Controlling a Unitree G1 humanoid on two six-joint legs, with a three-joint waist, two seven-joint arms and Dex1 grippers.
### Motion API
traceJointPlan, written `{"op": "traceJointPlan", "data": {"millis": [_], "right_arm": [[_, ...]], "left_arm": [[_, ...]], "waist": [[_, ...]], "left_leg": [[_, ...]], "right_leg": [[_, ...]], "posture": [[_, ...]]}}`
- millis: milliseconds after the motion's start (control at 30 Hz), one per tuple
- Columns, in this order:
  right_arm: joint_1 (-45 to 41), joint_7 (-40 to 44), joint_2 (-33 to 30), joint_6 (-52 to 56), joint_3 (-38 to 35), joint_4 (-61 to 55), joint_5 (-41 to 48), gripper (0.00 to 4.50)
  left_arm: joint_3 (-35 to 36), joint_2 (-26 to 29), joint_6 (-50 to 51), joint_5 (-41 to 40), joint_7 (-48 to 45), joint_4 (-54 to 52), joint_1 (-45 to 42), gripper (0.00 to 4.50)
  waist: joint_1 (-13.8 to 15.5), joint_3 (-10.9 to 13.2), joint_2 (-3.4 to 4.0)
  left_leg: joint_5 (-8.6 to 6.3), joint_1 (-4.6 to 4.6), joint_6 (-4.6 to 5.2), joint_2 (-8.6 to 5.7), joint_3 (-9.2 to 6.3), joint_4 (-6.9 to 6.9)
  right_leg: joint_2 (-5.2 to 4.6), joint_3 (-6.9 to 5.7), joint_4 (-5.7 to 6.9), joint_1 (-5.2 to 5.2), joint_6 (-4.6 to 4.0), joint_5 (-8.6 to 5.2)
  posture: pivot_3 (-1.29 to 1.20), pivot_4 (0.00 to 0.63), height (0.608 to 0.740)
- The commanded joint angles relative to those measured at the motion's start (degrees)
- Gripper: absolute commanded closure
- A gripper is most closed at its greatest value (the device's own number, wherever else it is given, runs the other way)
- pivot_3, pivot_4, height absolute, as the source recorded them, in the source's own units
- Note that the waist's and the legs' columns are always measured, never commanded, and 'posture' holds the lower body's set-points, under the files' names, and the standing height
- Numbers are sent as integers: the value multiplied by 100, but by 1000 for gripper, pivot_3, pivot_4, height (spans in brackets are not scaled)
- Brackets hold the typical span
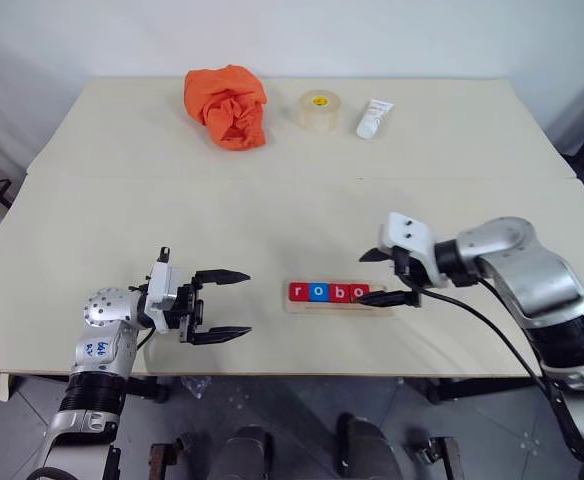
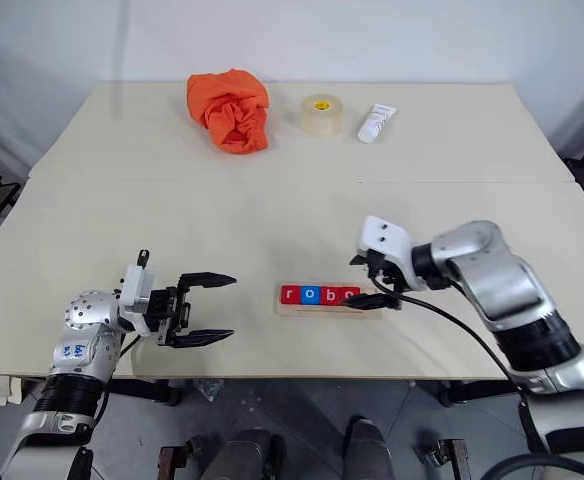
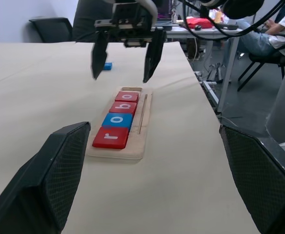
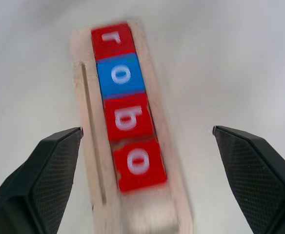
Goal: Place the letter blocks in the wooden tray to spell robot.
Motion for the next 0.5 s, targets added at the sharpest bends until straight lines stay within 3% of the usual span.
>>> {"op": "traceJointPlan", "data": {"millis": [33, 267, 500], "right_arm": [[244, -163, -237, -137, -557, -139, 138, 43], [1214, -1039, -449, -527, -2506, 611, 373, 43], [2238, -1477, -552, -1008, -3573, 1196, 383, 43]], "left_arm": [[64, -12, -45, -44, -5, -64, -40, 0], [82, -36, -6, -78, 27, -161, 71, 0], [56, -122, 34, -61, 101, -157, 46, 0]], "waist": [[-10, 0, 0], [-13, 0, 0], [-13, 0, 1]], "left_leg": [[0, 0, 0, 0, 2, 0], [0, 2, 0, 2, 7, 0], [1, 5, 1, 3, 13, 0]], "right_leg": [[0, 1, 0, 0, 0, 0], [0, 2, 2, 1, 0, 0], [0, 3, 3, 5, 0, 0]], "posture": [[0, 150, 740], [0, 150, 740], [0, 150, 740]]}}
